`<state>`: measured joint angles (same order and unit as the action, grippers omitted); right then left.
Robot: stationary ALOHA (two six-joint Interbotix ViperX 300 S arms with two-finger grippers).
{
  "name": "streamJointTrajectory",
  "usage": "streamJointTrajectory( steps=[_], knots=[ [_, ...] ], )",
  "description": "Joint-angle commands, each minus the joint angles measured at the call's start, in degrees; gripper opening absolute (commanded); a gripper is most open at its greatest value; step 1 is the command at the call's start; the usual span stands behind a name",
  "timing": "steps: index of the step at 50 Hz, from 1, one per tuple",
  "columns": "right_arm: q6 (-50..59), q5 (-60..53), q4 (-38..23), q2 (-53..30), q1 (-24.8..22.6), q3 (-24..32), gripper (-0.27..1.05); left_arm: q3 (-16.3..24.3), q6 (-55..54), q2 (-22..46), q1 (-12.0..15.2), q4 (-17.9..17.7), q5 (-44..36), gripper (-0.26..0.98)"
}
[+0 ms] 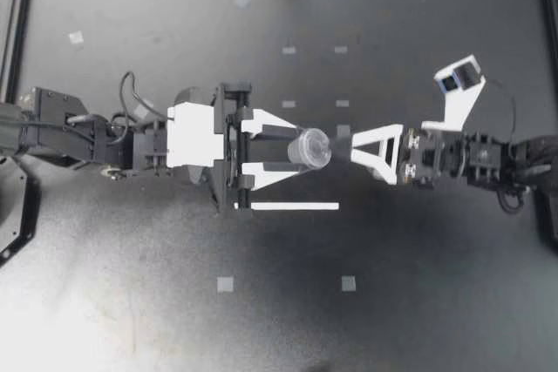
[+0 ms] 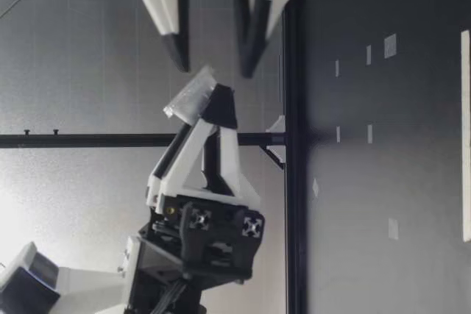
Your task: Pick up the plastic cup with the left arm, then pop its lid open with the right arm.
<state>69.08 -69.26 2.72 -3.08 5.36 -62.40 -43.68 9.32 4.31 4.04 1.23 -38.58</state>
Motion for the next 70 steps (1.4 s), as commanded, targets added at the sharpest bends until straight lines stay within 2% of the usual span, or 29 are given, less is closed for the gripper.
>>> streamJointTrajectory(
  steps=[1,11,17,22,28,41,48,60,70],
  knots=[
    [-0.09,-0.09,-0.97,2.81,0.62,1.41,0.70,0.97,0.00,-0.70,0.18,-0.09,-0.35,0.23],
    [2.64,-1.93,-8.61,9.67,-1.41,5.80,0.70,1.14,0.09,-0.53,0.18,-0.09,-0.35,0.23],
    [0.00,-10.20,-11.07,19.07,-1.14,4.13,0.70,0.79,-0.09,-0.53,0.18,-0.09,-0.26,0.23],
    [-7.03,-3.96,-9.93,25.22,-0.62,0.62,0.70,0.62,-0.26,-0.35,0.18,-0.09,-0.18,0.23],
    [-10.63,5.71,-6.86,29.00,-0.53,-1.41,0.70,0.79,-0.79,0.00,0.18,-0.09,-0.18,0.23],
    [-16.52,11.87,-7.03,27.60,1.32,-3.60,0.70,0.97,-1.14,0.53,0.18,-0.18,-0.09,0.23],
    [-27.51,15.56,-8.88,27.07,1.58,-2.81,0.70,0.88,-1.14,0.18,0.18,-0.18,-0.09,0.23],
    [-45.88,24.61,-10.37,32.26,1.58,-2.46,0.70,1.32,-1.14,0.18,0.09,-0.18,0.09,0.23],
    [-55.20,31.20,-11.43,34.01,1.58,-2.90,0.70,1.41,-1.23,0.62,0.18,-0.26,0.09,0.23]
  ],
)
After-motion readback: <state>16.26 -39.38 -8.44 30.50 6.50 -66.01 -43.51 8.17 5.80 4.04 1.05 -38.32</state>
